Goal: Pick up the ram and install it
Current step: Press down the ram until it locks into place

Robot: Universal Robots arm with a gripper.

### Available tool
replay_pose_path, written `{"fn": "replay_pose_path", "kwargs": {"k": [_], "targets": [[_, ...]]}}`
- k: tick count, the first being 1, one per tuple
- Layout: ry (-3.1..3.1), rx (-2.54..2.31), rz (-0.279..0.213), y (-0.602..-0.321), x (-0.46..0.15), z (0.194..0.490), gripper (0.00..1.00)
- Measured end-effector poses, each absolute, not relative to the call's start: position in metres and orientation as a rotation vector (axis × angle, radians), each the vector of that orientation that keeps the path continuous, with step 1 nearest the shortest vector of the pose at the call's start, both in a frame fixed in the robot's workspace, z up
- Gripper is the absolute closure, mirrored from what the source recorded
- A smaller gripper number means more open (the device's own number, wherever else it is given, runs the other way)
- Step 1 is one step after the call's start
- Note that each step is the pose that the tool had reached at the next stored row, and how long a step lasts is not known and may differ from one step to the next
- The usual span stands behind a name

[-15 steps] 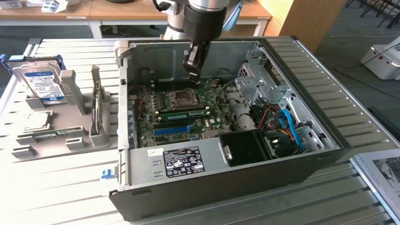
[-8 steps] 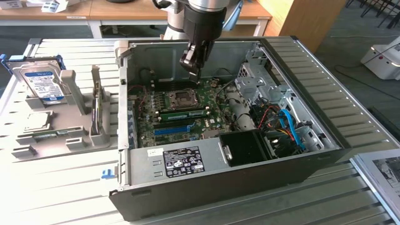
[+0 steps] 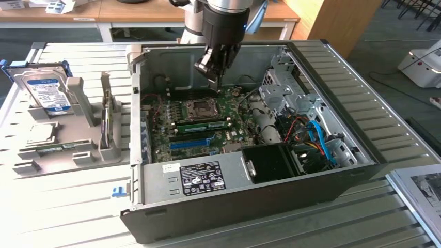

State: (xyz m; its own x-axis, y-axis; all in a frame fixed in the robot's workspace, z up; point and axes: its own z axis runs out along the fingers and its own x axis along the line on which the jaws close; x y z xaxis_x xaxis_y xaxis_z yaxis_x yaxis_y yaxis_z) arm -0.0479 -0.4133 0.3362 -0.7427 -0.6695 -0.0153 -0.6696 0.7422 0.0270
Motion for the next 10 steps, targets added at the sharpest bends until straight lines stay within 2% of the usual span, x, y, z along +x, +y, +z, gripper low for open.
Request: {"fn": "replay_pose_path", "kwargs": {"k": [10], "targets": [[3.015, -0.854, 0.047, -0.4133, -0.0479, 0.3359, 0.90]]}}
